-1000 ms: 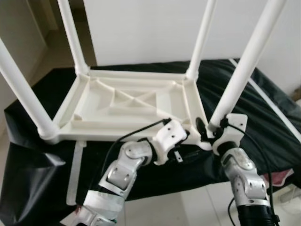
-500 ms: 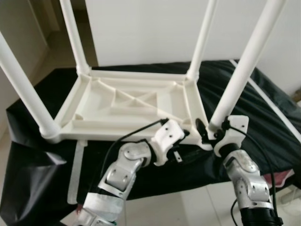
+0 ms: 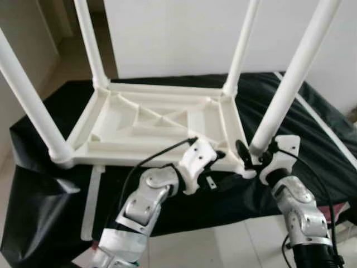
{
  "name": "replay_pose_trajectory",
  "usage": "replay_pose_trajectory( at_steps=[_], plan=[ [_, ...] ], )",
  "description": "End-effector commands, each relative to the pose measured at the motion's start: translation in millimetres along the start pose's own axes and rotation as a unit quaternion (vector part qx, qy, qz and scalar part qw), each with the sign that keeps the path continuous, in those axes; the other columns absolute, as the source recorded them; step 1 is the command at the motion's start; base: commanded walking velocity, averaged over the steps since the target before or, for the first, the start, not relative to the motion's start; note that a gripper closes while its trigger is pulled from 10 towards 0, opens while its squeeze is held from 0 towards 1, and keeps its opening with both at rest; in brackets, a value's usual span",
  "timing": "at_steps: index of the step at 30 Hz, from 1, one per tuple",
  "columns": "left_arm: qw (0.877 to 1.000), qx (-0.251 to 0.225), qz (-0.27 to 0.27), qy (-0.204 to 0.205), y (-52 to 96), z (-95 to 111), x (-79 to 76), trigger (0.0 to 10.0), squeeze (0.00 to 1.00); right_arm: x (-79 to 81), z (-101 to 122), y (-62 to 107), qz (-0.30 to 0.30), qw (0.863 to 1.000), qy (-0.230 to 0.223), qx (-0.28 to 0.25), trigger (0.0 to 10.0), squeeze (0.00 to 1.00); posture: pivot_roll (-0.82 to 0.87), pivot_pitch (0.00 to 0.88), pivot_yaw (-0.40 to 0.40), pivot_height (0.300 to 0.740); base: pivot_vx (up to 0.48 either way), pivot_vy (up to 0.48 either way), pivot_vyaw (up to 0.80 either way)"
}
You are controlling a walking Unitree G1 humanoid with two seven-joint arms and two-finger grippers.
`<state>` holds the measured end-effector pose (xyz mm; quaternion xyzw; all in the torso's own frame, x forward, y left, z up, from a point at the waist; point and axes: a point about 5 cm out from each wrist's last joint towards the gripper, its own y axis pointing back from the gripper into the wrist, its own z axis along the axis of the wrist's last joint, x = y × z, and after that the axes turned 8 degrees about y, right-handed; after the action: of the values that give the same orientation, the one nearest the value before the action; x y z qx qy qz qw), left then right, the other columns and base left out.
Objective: Building children table
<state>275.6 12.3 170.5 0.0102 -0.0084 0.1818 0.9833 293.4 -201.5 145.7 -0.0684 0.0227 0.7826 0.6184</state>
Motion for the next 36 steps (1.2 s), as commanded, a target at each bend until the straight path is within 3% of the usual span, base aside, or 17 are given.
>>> replay_pose_trajectory(
  at_steps=[1, 7, 11, 17, 18, 19, 20, 21, 26, 31, 32, 33, 36],
  plan=[
    [1.0, 0.006, 0.01, 0.009, -0.3, -2, 0.1, 10.0, 0.0, -3.2, 0, -1.3, 0.016, 1.0, 0.002, 0.004, 10.0, 0.0, 0.04, 0.0, -0.043, 0.74, 0.0, 0.0, 0.0],
    [1.0, 0.023, 0.008, 0.007, 2.2, -6, -0.2, 10.0, 0.0, -6.0, 2, -2.5, 0.04, 0.999, 0.032, 0.0, 10.0, 0.0, 0.04, 0.0, -0.041, 0.74, 0.0, 0.0, 0.0],
    [0.999, 0.01, -0.042, 0.03, 7.4, -3, -9.2, 10.0, 0.0, -14.7, 0, -7.7, 0.102, 0.992, 0.072, 0.006, 10.0, 0.0, 0.04, 0.0, -0.033, 0.74, 0.0, 0.0, 0.0],
    [0.998, 0.024, -0.047, 0.028, 5.5, -5, -10.1, 10.0, 0.0, -17.4, -3, -16.4, 0.132, 0.987, 0.084, 0.018, 10.0, 0.0, 0.04, 0.0, -0.026, 0.74, 0.0, 0.0, 0.0],
    [0.998, 0.025, -0.047, 0.029, 5.0, -5, -9.5, 10.0, 0.0, -16.7, -4, -19.9, 0.141, 0.986, 0.088, 0.02, 8.0, 0.0, 0.03, 0.0, -0.022, 0.74, 0.0, 0.0, 0.0],
    [0.998, 0.026, -0.047, 0.028, 4.8, -5, -9.2, 10.0, 0.0, -15.8, -4, -22.9, 0.147, 0.985, 0.084, 0.024, 2.7, 0.0, 0.03, 0.0, -0.018, 0.74, 0.0, 0.0, 0.0],
    [0.998, 0.027, -0.046, 0.025, 3.6, -6, -9.3, 10.0, 0.0, -15.6, -5, -24.8, 0.149, 0.985, 0.082, 0.026, 0.7, 0.0, 0.03, 0.0, -0.018, 0.74, 0.0, 0.0, 0.0],
    [0.998, 0.03, -0.045, 0.023, 2.3, -6, -9.4, 10.0, 0.0, -14.6, -5, -25.9, 0.154, 0.985, 0.08, 0.025, 0.0, 0.0, 0.03, 0.0, -0.018, 0.74, 0.0, 0.0, 0.0],
    [0.998, 0.031, -0.045, 0.019, -1.1, -4, -10.2, 10.0, 0.0, -11.2, -13, -23.3, 0.18, 0.98, 0.079, 0.036, 0.0, 0.0, 0.03, 0.0, -0.016, 0.74, 0.0, 0.0, 0.0],
    [0.999, 0.034, -0.034, 0.018, 0.3, -4, -5.5, 10.0, 0.0, -10.2, -19, -17.8, 0.168, 0.983, 0.064, 0.033, 0.0, 0.0, 0.02, 0.0, -0.01, 0.74, 0.0, 0.0, 0.0],
    [0.999, 0.033, -0.034, 0.017, 0.4, -4, -5.1, 10.0, 0.0, -9.3, -21, -15.3, 0.158, 0.985, 0.056, 0.035, 3.6, 0.0, 0.01, 0.0, -0.007, 0.74, 0.0, 0.0, 0.0],
    [0.999, 0.033, -0.034, 0.016, 0.1, -4, -4.5, 10.0, 0.0, -8.4, -22, -14.5, 0.146, 0.988, 0.046, 0.037, 10.0, 0.0, 0.0, 0.0, -0.002, 0.74, 0.0, 0.0, 0.0],
    [0.999, 0.034, -0.034, 0.015, 0.0, -4, -4.2, 10.0, 0.0, -7.6, -22, -14.1, 0.133, 0.99, 0.038, 0.037, 10.0, 0.0, 0.0, 0.0, -0.001, 0.74, 0.0, 0.0, 0.0]
  ],
)
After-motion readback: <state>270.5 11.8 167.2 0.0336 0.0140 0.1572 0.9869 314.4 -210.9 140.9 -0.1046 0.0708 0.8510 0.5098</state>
